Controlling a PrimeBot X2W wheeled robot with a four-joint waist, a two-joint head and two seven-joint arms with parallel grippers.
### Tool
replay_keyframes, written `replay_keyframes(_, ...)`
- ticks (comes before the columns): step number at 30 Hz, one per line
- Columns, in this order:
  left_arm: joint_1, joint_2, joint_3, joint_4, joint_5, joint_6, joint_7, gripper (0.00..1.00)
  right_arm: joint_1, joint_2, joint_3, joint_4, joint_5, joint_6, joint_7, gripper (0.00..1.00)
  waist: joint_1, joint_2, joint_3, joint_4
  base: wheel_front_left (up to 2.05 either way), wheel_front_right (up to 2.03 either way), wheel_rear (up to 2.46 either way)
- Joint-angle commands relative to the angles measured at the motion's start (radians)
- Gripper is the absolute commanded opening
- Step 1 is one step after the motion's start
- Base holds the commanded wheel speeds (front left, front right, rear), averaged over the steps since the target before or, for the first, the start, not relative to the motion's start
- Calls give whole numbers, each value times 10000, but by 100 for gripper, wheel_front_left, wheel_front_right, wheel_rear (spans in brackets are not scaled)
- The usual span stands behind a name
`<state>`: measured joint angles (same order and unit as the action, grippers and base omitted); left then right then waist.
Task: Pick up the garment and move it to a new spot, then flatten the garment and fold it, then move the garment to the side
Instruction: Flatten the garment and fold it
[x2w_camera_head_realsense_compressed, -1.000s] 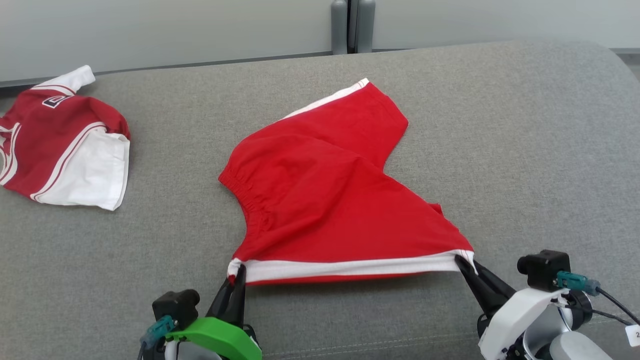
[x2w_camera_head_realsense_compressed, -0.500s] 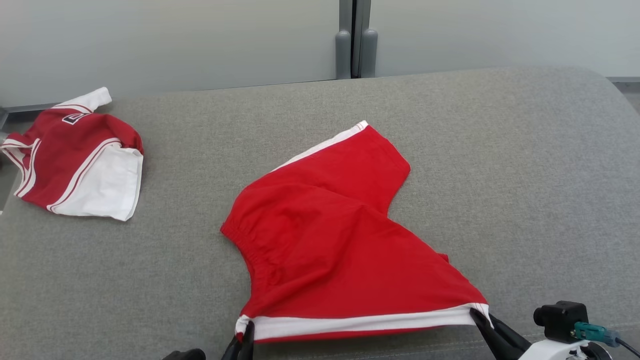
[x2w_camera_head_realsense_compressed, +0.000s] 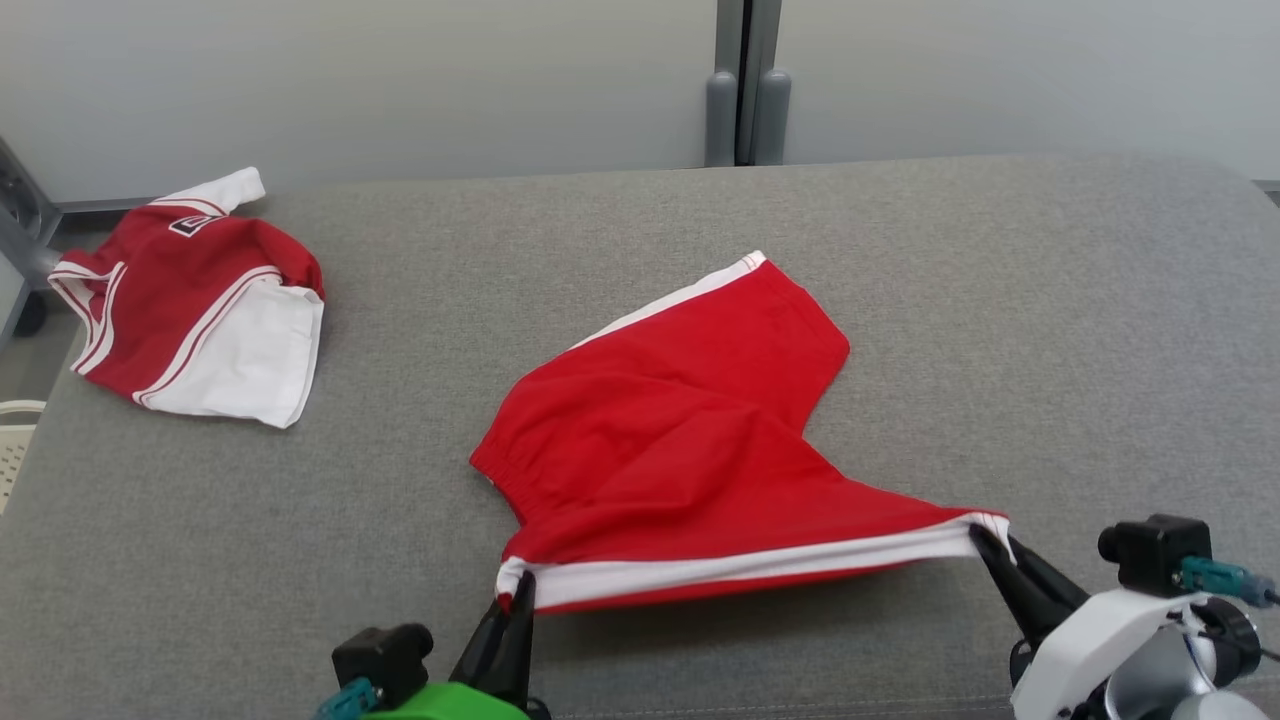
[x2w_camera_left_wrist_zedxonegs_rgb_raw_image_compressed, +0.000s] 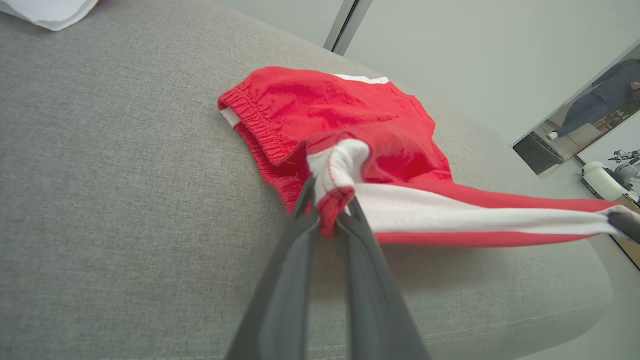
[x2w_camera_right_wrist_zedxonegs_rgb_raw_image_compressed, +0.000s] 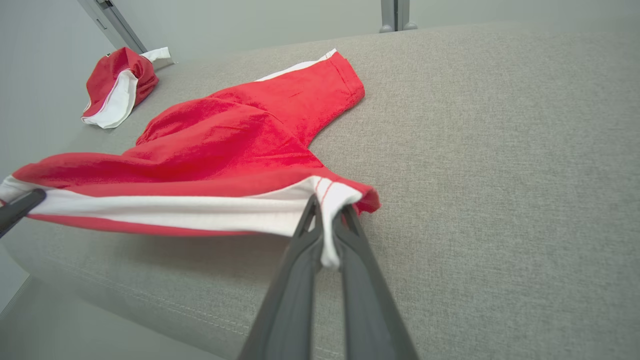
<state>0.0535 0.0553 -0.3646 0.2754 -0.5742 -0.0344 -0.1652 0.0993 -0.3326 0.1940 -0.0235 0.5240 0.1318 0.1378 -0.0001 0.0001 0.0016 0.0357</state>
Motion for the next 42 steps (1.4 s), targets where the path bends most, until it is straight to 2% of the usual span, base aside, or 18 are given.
replay_keyframes(1,-378,31,-2,-110,-186,213,188,0,-438,-35,-184,161,-109,-21,86,0,1,-1,80,231,0,0,0)
replay_keyframes(5,-1060,-3,-118,-222,-502,700,607,0,-1353,-38,-342,624,-28,-23,309,0,1,-1,265,585,0,0,0)
replay_keyframes(11,-2216,-6,-737,-54,-1438,1738,832,0,-2995,-285,-216,1748,-32,-24,518,0,1,-1,680,1071,0,0,0)
replay_keyframes(12,-2216,-6,-737,-54,-1438,1738,832,0,-2995,-285,-216,1748,-32,-24,518,0,1,-1,680,1071,0,0,0)
replay_keyframes(16,-3051,-9,-1337,245,-2252,2344,899,0,-4110,-454,15,2631,33,-23,592,0,1,-1,995,1347,0,0,0)
replay_keyframes(20,-3959,-7,-1860,748,-2953,2770,966,0,-5260,-616,311,3633,134,-23,575,0,1,-1,1328,1567,0,0,0)
replay_keyframes(27,-5330,-13,-2544,1509,-4087,3210,838,0,-7140,-766,1144,5323,328,-23,526,0,1,-1,1881,1928,0,0,0)
replay_keyframes(33,-6290,-18,-3473,1880,-4775,3405,906,0,-8501,-955,1993,6672,593,-21,515,0,1,-1,2265,2351,0,0,0)
replay_keyframes(37,-6925,-18,-4127,2124,-5083,3579,1019,8,-9272,-1016,2532,7467,794,-21,514,0,1,-1,2457,2577,0,0,0)
replay_keyframes(40,-7358,-18,-4545,2347,-5321,3707,1172,5,-9771,-1029,2936,7992,955,-21,533,0,1,-1,2581,2695,0,0,0)
replay_keyframes(41,-7500,-18,-4664,2437,-5379,3746,1192,0,-9938,-1027,3045,8188,1016,-21,501,0,1,-1,2624,2726,0,0,0)
replay_keyframes(42,-7619,-20,-4772,2546,-5433,3792,1234,0,-10085,-1000,3154,8358,1067,-21,469,0,1,-1,2655,2746,0,0,0)
